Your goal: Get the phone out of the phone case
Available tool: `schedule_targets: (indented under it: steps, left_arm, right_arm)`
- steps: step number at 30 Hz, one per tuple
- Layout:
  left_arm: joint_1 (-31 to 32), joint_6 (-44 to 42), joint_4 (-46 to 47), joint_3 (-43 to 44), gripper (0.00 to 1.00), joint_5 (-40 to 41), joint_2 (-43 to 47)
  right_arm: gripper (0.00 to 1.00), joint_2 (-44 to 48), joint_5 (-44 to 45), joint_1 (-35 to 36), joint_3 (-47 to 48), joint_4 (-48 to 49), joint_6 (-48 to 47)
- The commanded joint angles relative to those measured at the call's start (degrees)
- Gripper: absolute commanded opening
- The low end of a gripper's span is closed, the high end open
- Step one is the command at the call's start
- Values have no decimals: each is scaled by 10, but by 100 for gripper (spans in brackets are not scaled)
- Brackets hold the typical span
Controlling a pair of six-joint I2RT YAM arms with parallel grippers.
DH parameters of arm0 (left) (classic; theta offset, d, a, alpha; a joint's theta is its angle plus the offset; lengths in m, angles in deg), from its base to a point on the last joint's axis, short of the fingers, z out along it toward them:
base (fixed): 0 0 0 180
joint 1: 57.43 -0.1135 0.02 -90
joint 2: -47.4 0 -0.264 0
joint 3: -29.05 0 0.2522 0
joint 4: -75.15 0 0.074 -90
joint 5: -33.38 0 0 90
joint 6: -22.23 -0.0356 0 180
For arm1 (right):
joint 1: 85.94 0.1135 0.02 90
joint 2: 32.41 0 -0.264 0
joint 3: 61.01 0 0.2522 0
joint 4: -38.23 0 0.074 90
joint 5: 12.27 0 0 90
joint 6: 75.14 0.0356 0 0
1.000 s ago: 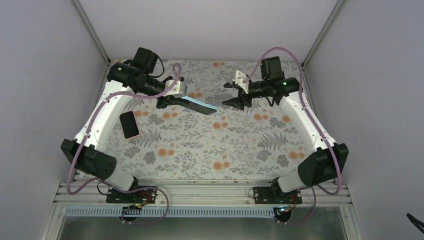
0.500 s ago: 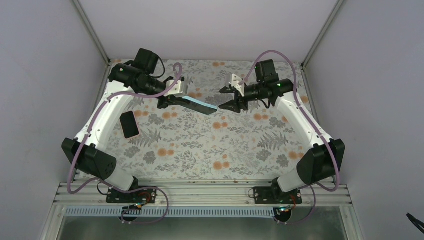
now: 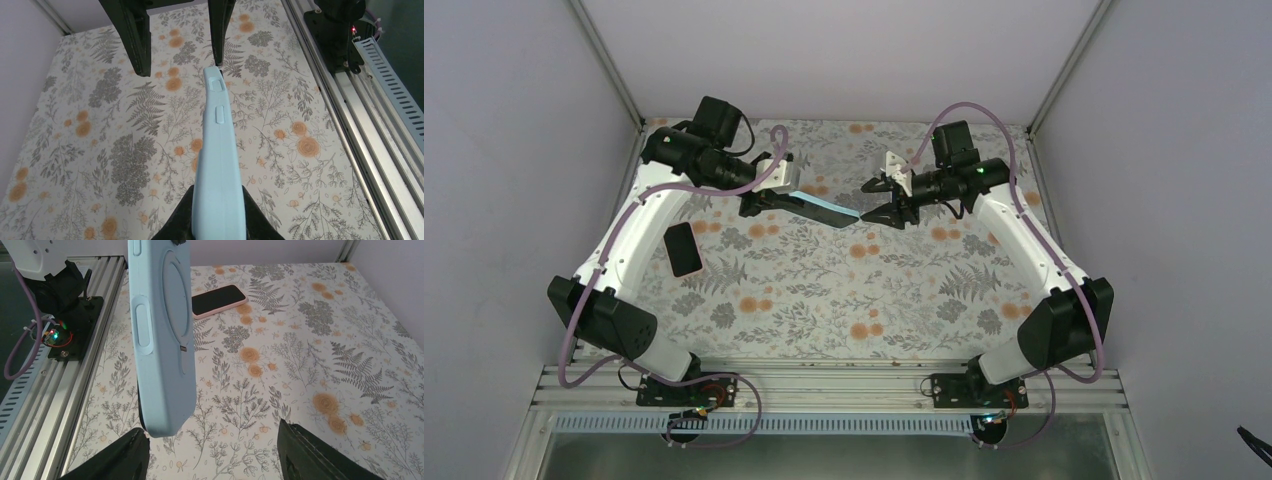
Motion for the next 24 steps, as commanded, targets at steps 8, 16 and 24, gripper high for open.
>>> schedule_targets:
  steps: [8,16,24]
  left_arm:
    - [1,1,13,12,2,-35,7]
    - [2,-4,7,11,2,-41,5]
    - [2,-9,-9,22,2,-68,6]
  right_arm:
    - [64,-12,-25,9,1,2,-6]
    - [62,-12,-13,11,-3,19,6]
    - [56,-22,44,13,-7,86,62]
